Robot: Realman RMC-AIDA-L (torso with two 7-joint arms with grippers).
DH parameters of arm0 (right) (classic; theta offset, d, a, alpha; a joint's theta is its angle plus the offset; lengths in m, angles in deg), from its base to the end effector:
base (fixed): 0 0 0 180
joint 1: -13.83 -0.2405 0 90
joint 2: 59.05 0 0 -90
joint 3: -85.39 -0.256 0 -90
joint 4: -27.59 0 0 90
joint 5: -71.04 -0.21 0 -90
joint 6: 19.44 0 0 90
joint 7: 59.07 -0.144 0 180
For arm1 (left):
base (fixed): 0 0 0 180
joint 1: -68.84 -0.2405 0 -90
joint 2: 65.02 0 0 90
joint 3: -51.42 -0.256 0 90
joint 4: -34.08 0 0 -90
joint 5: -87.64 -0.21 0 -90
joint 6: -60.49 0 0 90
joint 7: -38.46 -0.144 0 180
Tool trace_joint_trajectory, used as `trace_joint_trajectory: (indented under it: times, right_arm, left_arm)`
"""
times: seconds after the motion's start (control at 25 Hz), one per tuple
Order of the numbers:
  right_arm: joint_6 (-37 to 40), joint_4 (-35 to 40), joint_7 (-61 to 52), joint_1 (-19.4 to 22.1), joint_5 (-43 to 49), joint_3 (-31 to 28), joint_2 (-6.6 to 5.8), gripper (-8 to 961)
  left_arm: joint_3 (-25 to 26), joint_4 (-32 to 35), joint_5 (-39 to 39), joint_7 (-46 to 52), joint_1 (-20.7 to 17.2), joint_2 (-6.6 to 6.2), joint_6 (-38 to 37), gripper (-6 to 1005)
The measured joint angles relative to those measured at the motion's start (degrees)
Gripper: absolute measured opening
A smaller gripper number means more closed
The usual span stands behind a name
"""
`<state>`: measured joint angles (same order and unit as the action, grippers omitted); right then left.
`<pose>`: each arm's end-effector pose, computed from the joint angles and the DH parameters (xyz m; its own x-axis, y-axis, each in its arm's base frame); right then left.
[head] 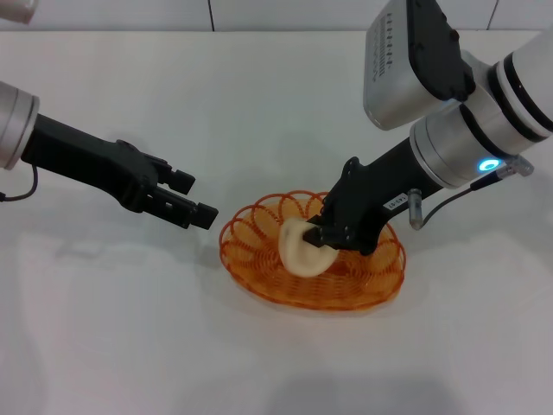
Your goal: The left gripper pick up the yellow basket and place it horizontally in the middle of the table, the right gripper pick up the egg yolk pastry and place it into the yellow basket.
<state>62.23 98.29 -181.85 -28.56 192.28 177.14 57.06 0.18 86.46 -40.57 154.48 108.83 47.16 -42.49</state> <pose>0.0973 0.3456 -0.0511 0.9876 -0.1072 0.1144 -0.1032 -0.9938 -0.0405 -0.2100 0.3556 0.0482 0.8094 0.5839 0.0617 0.5836 -0.8116 0.0248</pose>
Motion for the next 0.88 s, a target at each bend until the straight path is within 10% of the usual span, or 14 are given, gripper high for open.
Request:
trace_joint_trajectory:
  times: [0.6,0.88]
  right_arm:
    - [0.2,1.7,0.4,0.9,0.1,0.1,-0.41,381]
    - [0.4,5.0,2.3,5.3,0.1,-9.8,-0.7,577]
  left_arm:
    - [0.0,0.0,0.0,0.0,-0.2,0.06,0.5,858]
    - [0.0,0.0,0.4,-0.3,-0.7,-0.07,0.6,858]
